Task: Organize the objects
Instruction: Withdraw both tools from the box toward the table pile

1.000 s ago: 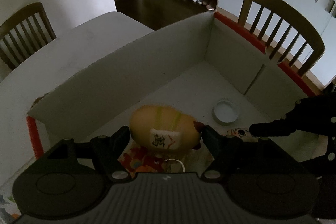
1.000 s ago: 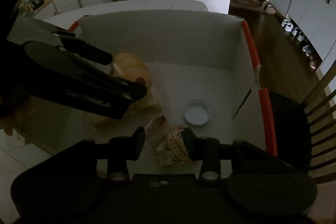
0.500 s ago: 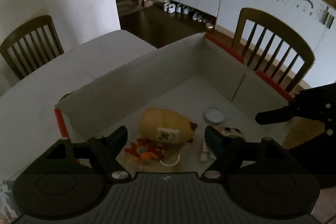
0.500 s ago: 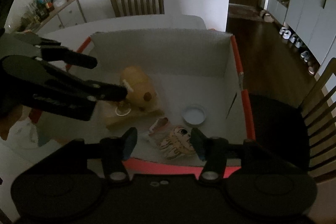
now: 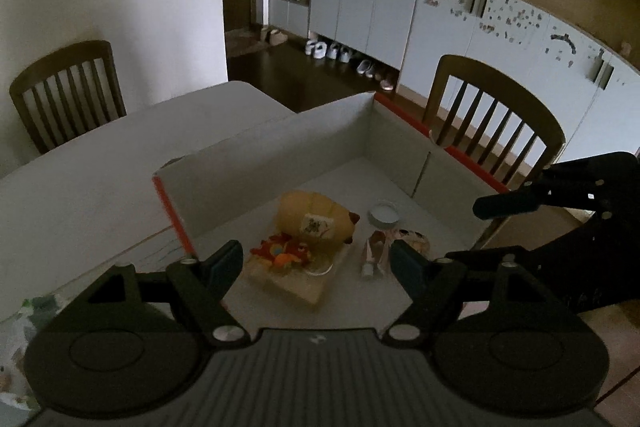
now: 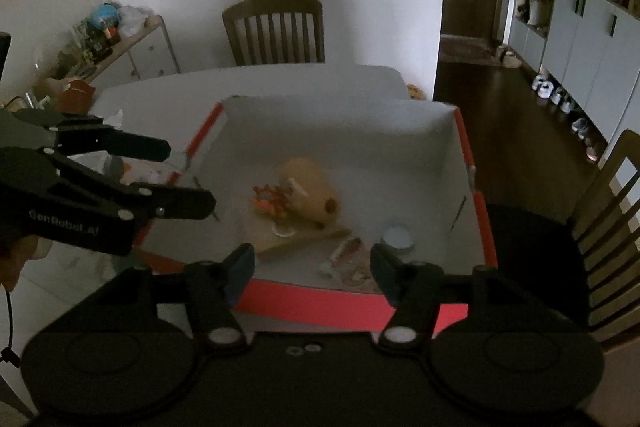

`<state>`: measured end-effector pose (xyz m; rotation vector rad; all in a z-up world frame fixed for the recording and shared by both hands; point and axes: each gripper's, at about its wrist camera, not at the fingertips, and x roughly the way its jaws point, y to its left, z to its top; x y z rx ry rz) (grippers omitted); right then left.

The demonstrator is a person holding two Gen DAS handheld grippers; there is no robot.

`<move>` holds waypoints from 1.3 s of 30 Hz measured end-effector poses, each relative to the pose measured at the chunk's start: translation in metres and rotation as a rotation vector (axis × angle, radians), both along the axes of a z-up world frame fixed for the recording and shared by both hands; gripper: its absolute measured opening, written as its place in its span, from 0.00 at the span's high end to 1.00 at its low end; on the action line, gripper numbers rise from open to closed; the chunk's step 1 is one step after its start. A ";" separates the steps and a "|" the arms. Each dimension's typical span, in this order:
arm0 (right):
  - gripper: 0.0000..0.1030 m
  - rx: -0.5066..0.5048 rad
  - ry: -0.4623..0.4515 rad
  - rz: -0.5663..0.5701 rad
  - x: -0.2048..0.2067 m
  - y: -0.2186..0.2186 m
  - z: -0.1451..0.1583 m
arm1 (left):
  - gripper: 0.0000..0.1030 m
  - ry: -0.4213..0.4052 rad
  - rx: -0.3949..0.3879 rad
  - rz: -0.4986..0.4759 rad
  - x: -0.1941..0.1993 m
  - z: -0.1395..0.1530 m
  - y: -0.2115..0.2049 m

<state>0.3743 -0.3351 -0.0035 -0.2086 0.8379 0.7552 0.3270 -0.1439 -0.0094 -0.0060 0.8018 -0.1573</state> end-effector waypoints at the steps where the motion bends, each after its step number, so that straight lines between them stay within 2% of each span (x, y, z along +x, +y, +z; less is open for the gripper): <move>1: 0.35 -0.002 -0.008 -0.005 -0.004 0.003 0.002 | 0.22 -0.005 -0.004 0.000 -0.005 0.002 0.003; 10: 0.17 0.029 -0.020 -0.063 -0.042 0.034 0.010 | 0.22 -0.032 -0.013 0.048 -0.045 0.013 0.046; 17: 0.03 0.046 -0.034 -0.090 -0.067 0.063 0.012 | 0.22 -0.026 -0.030 0.040 -0.072 0.009 0.080; 18: 0.00 0.048 -0.040 -0.094 -0.071 0.067 0.013 | 0.17 -0.026 -0.031 0.034 -0.076 0.008 0.084; 19: 0.01 0.049 -0.044 -0.098 -0.073 0.071 0.012 | 0.07 -0.027 -0.031 0.030 -0.080 0.007 0.088; 21: 0.01 0.050 -0.041 -0.102 -0.080 0.080 0.011 | 0.02 -0.042 -0.035 0.026 -0.090 0.006 0.097; 30: 0.01 0.039 -0.041 -0.104 -0.106 0.119 0.008 | 0.01 -0.054 -0.053 0.054 -0.122 -0.003 0.145; 39: 0.01 0.039 -0.037 -0.114 -0.118 0.150 0.005 | 0.01 -0.061 -0.036 0.070 -0.151 -0.016 0.188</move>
